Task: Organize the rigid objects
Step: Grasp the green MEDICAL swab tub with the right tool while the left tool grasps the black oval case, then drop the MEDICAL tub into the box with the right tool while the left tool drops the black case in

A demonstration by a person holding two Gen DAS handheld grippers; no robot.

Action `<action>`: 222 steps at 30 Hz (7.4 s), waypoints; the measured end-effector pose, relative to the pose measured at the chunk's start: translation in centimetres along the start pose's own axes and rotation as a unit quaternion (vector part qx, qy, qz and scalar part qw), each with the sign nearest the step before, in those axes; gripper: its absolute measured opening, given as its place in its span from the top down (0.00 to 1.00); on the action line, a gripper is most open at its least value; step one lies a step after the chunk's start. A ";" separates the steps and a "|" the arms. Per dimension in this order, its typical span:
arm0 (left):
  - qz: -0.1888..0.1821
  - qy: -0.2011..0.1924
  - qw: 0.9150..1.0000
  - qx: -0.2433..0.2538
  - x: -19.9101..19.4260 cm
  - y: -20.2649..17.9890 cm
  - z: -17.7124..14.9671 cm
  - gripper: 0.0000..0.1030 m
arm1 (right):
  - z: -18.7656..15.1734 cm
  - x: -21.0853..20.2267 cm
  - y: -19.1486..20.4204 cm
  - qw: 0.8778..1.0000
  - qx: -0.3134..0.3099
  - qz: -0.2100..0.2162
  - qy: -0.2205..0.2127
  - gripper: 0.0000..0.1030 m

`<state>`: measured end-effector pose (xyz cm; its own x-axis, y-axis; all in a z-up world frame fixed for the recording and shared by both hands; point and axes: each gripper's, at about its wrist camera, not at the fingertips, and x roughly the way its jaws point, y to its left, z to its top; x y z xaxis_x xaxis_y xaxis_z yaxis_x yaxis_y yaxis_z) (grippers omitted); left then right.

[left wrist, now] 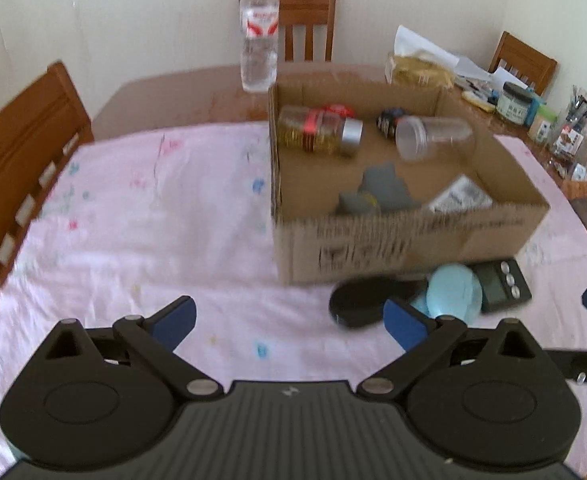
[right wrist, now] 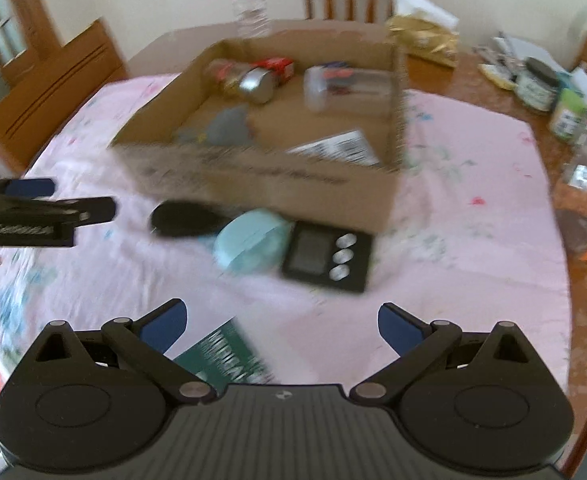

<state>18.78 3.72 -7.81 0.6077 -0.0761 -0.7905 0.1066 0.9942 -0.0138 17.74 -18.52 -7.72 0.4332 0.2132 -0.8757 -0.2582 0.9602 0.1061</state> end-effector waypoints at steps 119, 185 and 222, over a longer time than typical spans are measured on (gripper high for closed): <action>-0.007 0.027 0.999 0.021 7.8 -3.3 -0.8 0.13 | -1.1 4.2 -1.3 0.992 -0.097 -0.065 0.048 0.16; -0.007 -0.030 0.999 0.045 -6.8 -2.3 2.1 0.13 | 16.9 4.5 -1.3 0.976 -0.213 -0.012 -0.048 0.00; -0.023 -0.029 0.998 0.053 4.1 -3.6 13.2 0.13 | 6.8 -0.1 -5.3 0.998 -0.016 -0.058 0.022 0.00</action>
<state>31.24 -1.22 -2.92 0.6446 -0.1283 -0.7537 0.2155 0.9763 0.0181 24.95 -22.39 -4.94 0.4234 0.0913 -0.9013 -0.2365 0.9715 -0.0127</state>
